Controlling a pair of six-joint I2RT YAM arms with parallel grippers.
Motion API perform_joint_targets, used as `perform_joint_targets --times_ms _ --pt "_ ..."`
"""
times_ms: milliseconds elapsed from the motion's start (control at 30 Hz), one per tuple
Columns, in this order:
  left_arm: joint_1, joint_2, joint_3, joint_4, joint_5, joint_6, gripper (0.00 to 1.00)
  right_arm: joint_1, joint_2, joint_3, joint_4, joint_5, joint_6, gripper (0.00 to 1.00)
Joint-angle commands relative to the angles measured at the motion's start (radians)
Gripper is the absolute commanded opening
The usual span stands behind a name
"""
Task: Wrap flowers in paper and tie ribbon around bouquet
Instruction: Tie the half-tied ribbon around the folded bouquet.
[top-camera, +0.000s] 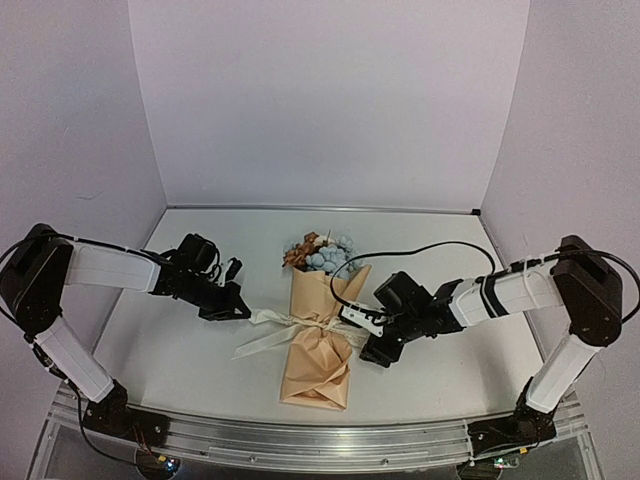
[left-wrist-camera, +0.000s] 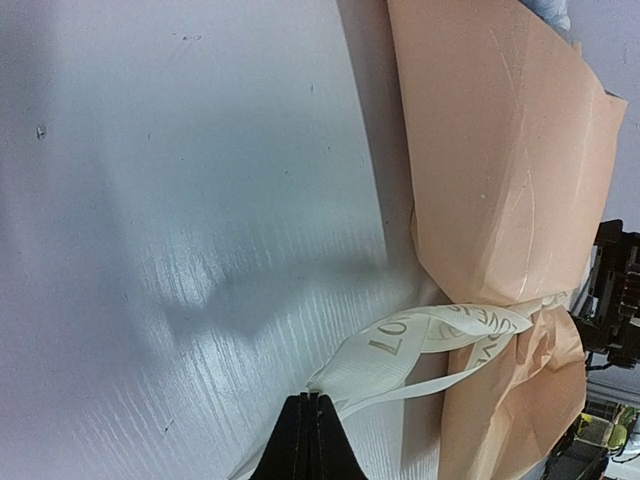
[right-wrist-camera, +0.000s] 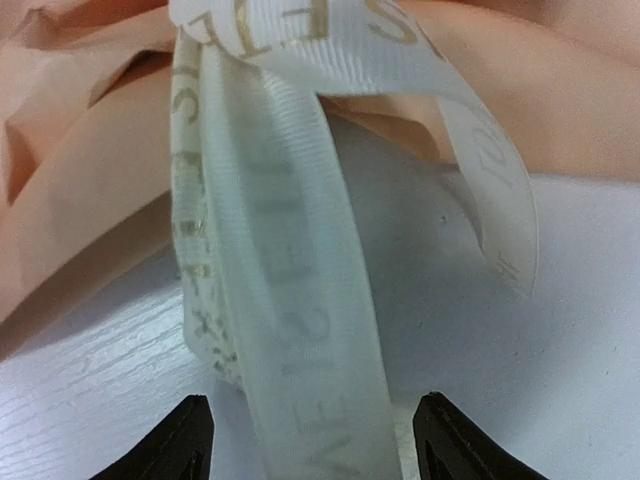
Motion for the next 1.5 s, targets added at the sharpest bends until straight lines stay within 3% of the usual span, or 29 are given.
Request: perform_joint_targets --times_ms 0,200,267,367,433,633,833,1133,1467 --pt "0.004 -0.009 0.033 0.032 0.011 0.014 0.0 0.046 0.042 0.043 0.118 0.167 -0.039 0.7" --pt "0.004 -0.015 0.025 0.042 0.013 0.007 0.0 0.079 0.059 0.039 0.186 0.258 0.021 0.64" --pt "0.004 -0.02 0.022 0.044 0.005 -0.001 0.0 0.079 0.05 0.031 0.187 0.264 0.057 0.49" --pt "0.004 -0.029 0.014 0.039 -0.034 -0.02 0.0 0.079 0.027 0.013 0.176 0.252 0.121 0.12" --pt "0.003 -0.033 0.013 0.028 -0.067 -0.033 0.0 0.079 0.004 0.009 0.137 0.239 0.171 0.0" --pt "0.005 -0.061 -0.017 0.03 -0.142 -0.078 0.0 0.08 -0.058 0.044 -0.162 0.157 0.357 0.0" --pt "0.015 -0.087 -0.051 0.035 -0.199 -0.128 0.0 0.079 -0.072 0.047 -0.293 0.099 0.494 0.0" --pt "0.057 -0.091 -0.106 0.04 -0.202 -0.174 0.0 0.077 -0.011 0.026 -0.35 0.083 0.668 0.0" --pt "0.094 -0.121 -0.143 0.04 -0.195 -0.184 0.0 0.043 -0.029 -0.023 -0.349 0.083 0.722 0.0"
